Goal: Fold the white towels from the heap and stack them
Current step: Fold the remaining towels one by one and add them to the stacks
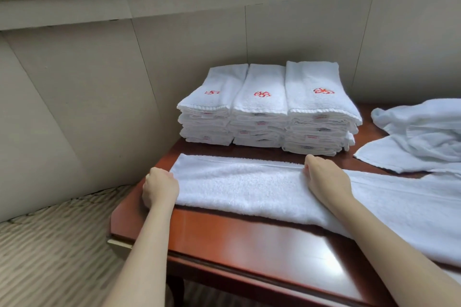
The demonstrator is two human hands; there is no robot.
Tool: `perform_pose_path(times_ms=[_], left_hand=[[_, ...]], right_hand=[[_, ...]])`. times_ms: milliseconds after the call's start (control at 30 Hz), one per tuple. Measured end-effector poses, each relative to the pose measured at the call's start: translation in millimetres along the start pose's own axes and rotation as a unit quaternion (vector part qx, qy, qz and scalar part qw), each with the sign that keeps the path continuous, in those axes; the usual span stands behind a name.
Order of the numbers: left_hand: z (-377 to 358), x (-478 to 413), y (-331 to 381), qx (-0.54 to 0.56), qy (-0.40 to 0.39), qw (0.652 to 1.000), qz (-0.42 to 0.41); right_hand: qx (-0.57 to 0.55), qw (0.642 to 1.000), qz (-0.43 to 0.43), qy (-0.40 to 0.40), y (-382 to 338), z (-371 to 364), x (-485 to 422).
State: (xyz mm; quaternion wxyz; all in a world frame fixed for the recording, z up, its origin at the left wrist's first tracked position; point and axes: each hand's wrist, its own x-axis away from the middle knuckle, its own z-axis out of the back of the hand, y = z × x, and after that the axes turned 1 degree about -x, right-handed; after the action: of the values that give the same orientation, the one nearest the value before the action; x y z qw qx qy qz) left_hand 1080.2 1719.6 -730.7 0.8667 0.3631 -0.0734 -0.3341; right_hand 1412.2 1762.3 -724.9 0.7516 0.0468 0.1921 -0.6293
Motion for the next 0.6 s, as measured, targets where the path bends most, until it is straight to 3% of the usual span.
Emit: perform_pose_path(times_ms=[200, 333, 400, 467, 533, 600], left_hand=[[0.2, -3.1, 6.6, -0.089, -0.039, 0.994, 0.055], [8.5, -14.6, 7.0, -0.175, -0.15, 0.971, 0.066], [13.3, -17.0, 8.8, -0.139, -0.19, 0.969, 0.077], [18.0, -16.5, 13.2, -0.07, -0.181, 0.978, 0.078], [25.2, -10.2, 26.3, 0.019, -0.143, 0.988, 0.054], [32.6, 5.6, 54.7, 0.12, -0.105, 0.987, -0.008]], right_hand=[[-0.014, 0.999, -0.027, -0.033, 7.2, -7.6, -7.0], [-0.045, 0.997, -0.014, 0.063, 4.9, -7.0, 3.4], [-0.053, 0.984, 0.062, 0.161, 1.8, -1.6, 9.7], [-0.03, 0.97, 0.11, 0.213, -0.8, 5.4, 16.5], [-0.021, 0.988, 0.081, 0.13, -4.6, 7.9, 22.4], [-0.05, 0.998, -0.002, -0.027, -4.4, 8.6, 26.2]])
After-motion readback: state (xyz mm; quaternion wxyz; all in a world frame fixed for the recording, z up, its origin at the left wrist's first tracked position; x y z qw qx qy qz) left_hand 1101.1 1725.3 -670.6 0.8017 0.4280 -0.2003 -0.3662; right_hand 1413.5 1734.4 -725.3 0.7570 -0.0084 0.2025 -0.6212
